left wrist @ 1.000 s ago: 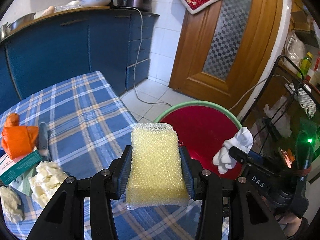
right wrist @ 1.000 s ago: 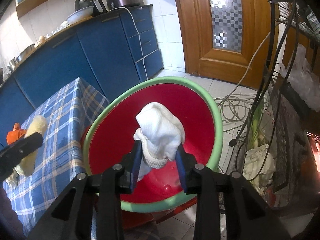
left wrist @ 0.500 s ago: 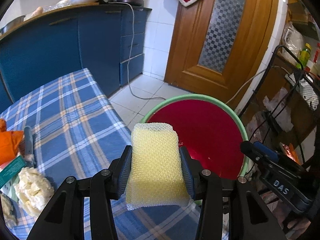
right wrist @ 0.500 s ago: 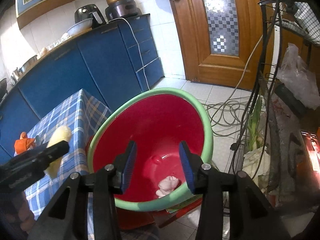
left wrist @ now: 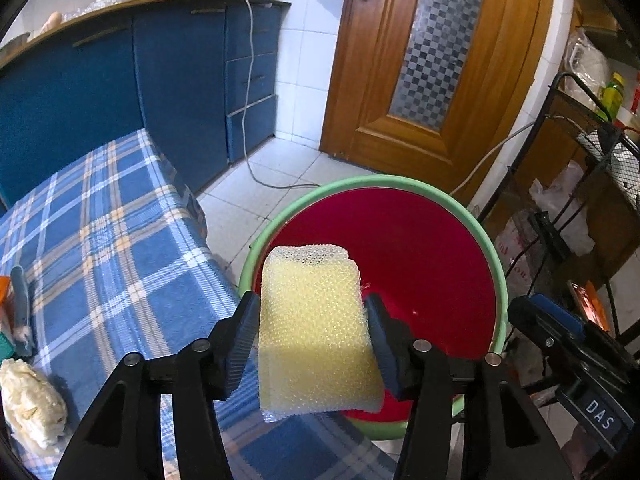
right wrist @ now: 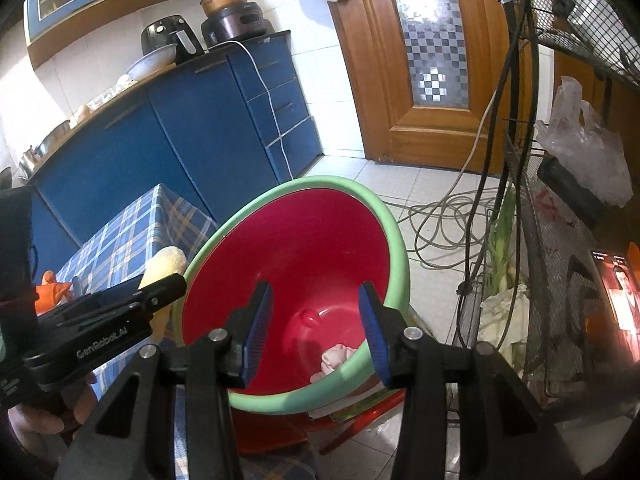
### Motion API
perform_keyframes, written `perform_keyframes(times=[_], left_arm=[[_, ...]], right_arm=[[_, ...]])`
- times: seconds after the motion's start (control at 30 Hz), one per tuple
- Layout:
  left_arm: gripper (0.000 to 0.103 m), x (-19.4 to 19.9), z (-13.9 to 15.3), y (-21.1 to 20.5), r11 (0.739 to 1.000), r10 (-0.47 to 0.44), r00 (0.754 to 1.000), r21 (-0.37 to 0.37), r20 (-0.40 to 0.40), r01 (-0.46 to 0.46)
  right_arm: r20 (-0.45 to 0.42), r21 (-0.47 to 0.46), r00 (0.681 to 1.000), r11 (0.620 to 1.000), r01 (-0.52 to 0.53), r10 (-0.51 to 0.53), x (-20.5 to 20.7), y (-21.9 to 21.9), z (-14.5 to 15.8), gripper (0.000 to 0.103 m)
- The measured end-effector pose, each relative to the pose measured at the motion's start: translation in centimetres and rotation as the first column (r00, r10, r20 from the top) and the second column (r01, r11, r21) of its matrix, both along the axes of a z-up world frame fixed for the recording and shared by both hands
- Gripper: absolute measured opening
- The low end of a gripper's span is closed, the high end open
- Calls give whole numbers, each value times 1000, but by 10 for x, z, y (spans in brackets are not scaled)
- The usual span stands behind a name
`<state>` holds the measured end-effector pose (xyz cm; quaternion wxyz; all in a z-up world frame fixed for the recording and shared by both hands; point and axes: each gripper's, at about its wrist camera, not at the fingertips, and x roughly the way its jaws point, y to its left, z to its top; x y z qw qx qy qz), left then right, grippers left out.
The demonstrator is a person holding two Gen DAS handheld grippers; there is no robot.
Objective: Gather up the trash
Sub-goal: 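Open the right tool to drop the sock while the left tool drops the sponge into the bucket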
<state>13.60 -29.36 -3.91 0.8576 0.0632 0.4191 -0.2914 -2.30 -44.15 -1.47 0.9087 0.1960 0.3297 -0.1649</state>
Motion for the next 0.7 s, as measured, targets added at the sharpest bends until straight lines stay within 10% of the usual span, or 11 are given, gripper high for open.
perform_keyframes(times=[0.7], left_arm=[[61, -22, 25, 27, 999, 35, 999, -35, 22, -34]], right_arm=[[27, 13, 999, 1000, -24, 24, -6, 9, 9, 50]])
